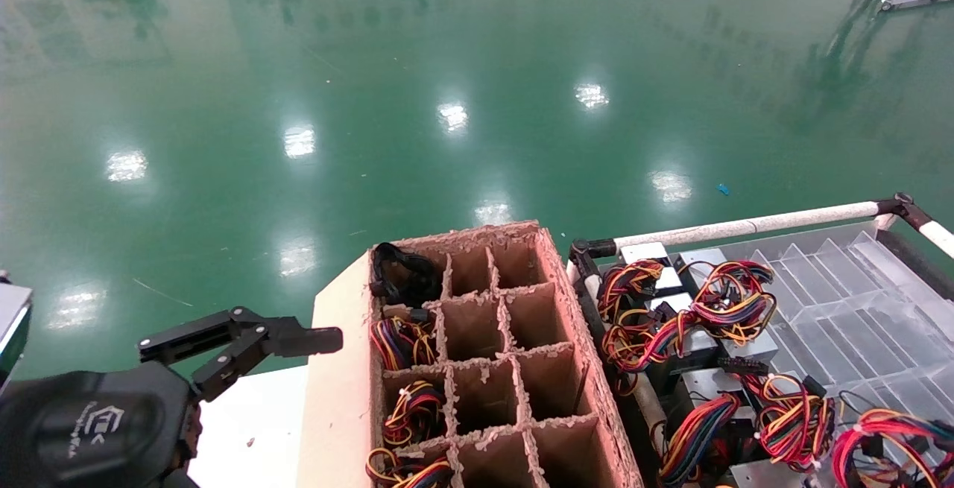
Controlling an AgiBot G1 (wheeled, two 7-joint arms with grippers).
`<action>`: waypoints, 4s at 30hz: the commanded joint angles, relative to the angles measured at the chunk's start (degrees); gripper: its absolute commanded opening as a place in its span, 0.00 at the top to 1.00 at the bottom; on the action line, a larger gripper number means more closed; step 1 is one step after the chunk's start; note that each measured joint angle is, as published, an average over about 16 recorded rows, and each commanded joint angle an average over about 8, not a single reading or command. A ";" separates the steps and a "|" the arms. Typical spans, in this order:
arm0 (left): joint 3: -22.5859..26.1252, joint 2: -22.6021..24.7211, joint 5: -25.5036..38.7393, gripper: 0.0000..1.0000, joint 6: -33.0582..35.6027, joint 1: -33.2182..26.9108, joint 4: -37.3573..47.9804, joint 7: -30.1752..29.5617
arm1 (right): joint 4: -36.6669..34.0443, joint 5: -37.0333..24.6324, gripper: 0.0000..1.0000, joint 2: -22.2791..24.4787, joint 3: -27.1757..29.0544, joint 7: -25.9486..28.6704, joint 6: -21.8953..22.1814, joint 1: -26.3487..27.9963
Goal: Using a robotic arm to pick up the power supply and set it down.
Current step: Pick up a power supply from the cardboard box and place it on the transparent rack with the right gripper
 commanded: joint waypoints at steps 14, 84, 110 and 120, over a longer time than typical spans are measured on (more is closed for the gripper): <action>0.02 -0.01 -0.01 0.00 -0.01 0.00 0.00 0.01 | -3.06 4.71 1.00 1.78 -3.97 -2.23 0.06 -0.95; 0.11 -0.04 -0.08 0.00 -0.05 -0.03 0.00 0.05 | -21.54 17.26 1.00 -4.29 -13.51 -14.34 0.91 -4.34; 0.14 -0.06 -0.10 0.00 -0.06 -0.03 0.00 0.07 | -16.92 16.30 0.30 -3.22 -16.95 -10.75 0.34 -0.95; 0.14 -0.06 -0.10 0.00 -0.07 -0.02 0.02 0.08 | -17.04 16.71 0.00 -3.35 -17.47 -10.21 0.32 -0.96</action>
